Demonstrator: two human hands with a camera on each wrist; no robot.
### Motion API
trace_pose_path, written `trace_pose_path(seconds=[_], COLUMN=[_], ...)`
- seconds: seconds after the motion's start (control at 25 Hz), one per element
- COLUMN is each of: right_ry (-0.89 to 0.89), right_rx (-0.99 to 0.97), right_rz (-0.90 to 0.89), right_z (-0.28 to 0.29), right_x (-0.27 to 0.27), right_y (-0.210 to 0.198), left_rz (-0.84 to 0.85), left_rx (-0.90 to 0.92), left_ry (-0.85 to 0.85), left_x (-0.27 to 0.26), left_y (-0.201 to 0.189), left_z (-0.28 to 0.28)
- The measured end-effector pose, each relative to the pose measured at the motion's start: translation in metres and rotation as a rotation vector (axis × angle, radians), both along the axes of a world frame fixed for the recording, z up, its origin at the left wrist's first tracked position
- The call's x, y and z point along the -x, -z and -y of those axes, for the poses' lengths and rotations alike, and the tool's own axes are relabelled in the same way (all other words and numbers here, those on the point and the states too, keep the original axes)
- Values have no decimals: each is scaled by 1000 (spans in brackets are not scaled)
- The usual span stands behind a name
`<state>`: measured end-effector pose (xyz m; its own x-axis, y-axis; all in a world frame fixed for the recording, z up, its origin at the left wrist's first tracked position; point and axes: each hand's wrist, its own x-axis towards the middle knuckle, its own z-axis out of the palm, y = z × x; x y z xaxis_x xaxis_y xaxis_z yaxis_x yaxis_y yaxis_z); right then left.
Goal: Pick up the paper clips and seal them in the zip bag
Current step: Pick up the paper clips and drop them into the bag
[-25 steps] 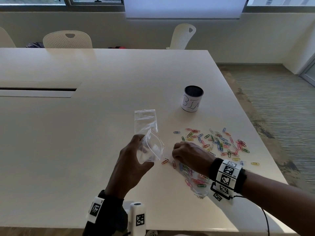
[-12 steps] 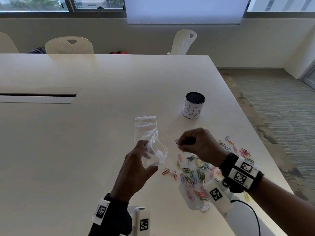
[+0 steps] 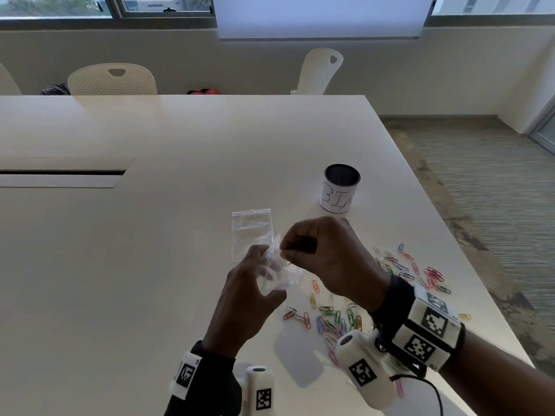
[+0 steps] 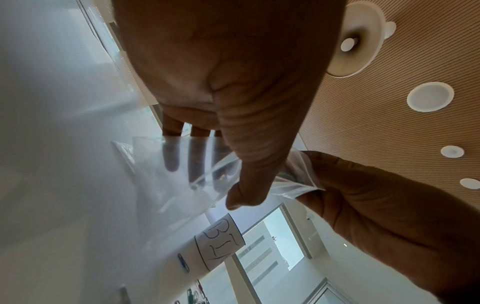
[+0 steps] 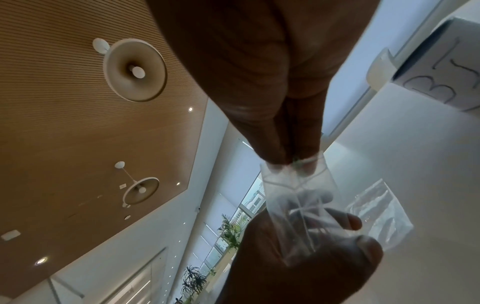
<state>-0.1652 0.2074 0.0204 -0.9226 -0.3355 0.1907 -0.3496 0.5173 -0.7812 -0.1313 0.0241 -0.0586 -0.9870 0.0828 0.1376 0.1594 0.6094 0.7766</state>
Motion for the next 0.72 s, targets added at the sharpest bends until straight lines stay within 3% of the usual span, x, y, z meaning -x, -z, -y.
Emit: trace_pose_path(seconds=[0.28,0.4,0.6,0.72], right_ry=[59,128,75,158], right_rx=[-34,-223,-632,-708], right_rz=[-18,-50,92,117], right_z=[-27,-50,-71,-81], right_x=[25,55,83,88], right_y=[-8,22,86,100], left_rz=[4,1,13,17], left_rx=[-47,-67,-79,-78], left_ry=[-26,-46,-47,-44], left_x=[-5,-8,-10,-11], left_y=[2,-1,-3,-3], left_z=[2,5,3,1])
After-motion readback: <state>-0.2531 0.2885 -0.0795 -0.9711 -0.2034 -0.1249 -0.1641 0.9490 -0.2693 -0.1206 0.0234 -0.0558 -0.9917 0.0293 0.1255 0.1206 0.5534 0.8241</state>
